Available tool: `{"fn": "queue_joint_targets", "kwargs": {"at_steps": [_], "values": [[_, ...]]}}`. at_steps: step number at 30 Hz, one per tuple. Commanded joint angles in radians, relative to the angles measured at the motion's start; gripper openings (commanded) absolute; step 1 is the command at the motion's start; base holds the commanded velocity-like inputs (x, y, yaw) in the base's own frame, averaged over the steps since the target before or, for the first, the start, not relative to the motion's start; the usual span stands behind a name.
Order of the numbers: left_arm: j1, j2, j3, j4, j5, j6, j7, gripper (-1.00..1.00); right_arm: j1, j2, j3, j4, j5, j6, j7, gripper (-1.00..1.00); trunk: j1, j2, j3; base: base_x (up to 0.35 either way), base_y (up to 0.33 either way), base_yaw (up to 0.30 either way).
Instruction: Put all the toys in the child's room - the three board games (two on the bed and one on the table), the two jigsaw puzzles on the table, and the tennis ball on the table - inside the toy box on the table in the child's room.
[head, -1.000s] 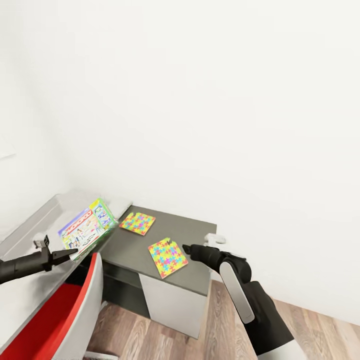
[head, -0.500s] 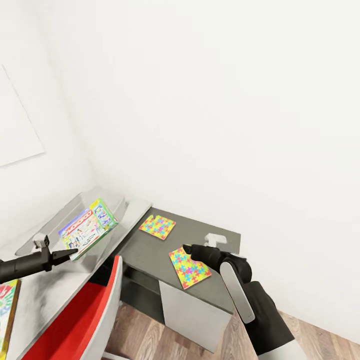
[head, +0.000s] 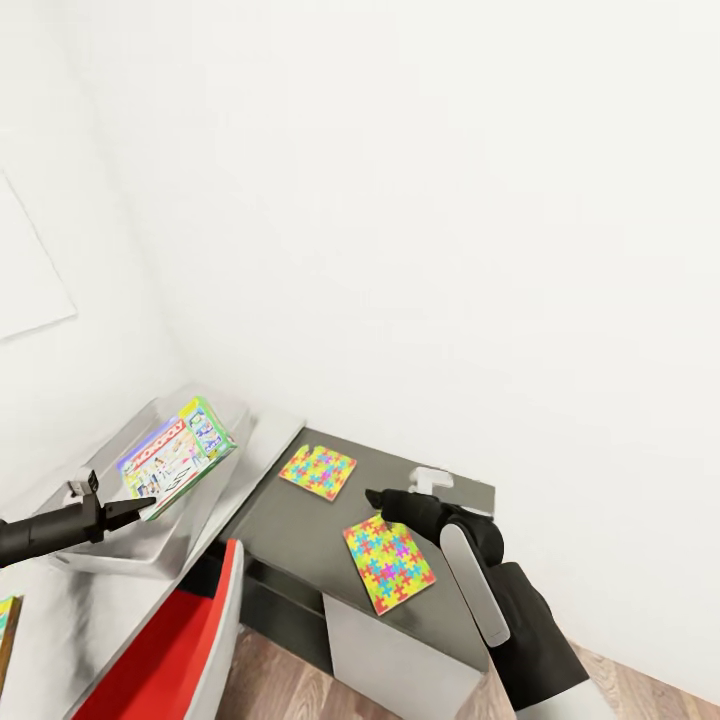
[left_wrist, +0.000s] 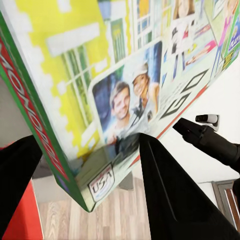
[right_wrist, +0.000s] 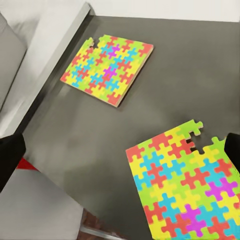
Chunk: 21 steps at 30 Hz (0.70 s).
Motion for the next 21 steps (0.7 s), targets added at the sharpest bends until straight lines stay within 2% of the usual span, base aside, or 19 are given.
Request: {"fn": "queue_joint_targets", "kwargs": {"at_steps": [1,21], "values": [[-0.001,0.0,0.0,0.0,-0.001,0.009,-0.004,-1.0,-0.001,0.0,0.001,-0.001,-0.01,0.003,-0.01,1.0,0.001,-0.002,-0.002,0.175,0.035,-0.032],[-0.001,0.001,0.0,0.0,-0.001,0.009,-0.004,-1.0,-0.001,0.0,0.001,-0.002,-0.01,0.002,-0.009,1.0,0.001,-0.002,-0.001,0.204,0.094,-0.002]]}}
